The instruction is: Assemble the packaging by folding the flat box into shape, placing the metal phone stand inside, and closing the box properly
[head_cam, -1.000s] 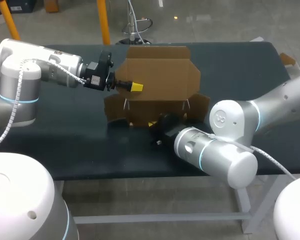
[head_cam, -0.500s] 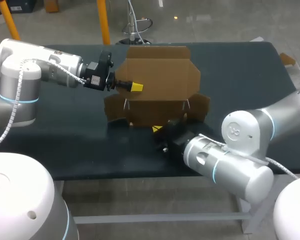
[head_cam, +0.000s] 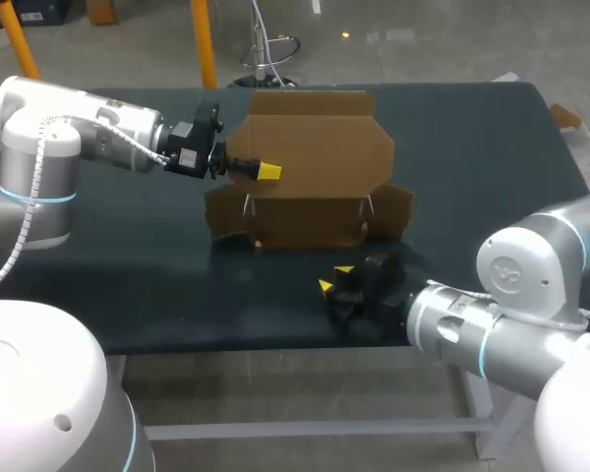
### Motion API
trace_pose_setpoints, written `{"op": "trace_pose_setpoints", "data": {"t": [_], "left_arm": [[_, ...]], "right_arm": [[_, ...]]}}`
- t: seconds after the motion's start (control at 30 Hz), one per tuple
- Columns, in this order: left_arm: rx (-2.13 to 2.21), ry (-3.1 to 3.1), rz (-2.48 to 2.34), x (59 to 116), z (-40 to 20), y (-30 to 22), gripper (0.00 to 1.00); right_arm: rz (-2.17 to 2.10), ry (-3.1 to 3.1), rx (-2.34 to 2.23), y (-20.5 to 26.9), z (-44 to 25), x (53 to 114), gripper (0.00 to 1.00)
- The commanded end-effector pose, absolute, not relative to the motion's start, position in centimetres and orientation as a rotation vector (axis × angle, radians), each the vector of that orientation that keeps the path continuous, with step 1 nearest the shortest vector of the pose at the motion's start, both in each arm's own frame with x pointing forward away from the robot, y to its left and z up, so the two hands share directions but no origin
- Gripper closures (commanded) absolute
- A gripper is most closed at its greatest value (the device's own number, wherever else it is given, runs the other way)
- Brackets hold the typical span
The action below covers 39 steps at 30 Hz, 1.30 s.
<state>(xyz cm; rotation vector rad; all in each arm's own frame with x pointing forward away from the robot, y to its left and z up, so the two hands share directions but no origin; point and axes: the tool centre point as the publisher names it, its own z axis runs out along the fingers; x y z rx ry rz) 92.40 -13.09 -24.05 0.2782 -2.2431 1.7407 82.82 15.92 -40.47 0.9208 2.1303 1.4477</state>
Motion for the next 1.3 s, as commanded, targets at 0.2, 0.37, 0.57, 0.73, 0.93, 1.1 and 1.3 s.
{"op": "trace_pose_setpoints", "data": {"t": [0.2, 0.37, 0.57, 0.73, 0.93, 1.1, 1.3], "left_arm": [[0.274, -2.242, 1.735, 92.5, -24.3, -13.1, 1.00], [0.274, -2.242, 1.735, 92.5, -24.3, -13.1, 1.00], [0.274, -2.242, 1.735, 92.5, -24.3, -13.1, 1.00], [0.274, -2.242, 1.735, 92.5, -24.3, -13.1, 1.00], [0.274, -2.242, 1.735, 92.5, -24.3, -13.1, 1.00], [0.274, -2.242, 1.735, 92.5, -24.3, -13.1, 1.00], [0.274, -2.242, 1.735, 92.5, -24.3, -13.1, 1.00]], "right_arm": [[1.456, 2.169, 0.860, 10.6, -38.6, 79.5, 0.29], [1.468, 2.176, 0.823, 8.9, -38.1, 78.6, 0.10], [1.475, 2.206, 0.756, 6.8, -37.4, 77.9, 0.00], [1.481, 2.213, 0.731, 5.0, -36.8, 77.7, 0.00], [1.464, 2.216, 0.731, 2.7, -36.4, 77.6, 0.00], [1.431, 2.215, 0.742, 0.9, -36.4, 77.7, 0.00], [1.402, 2.214, 0.728, -1.1, -36.4, 78.9, 0.00]]}}
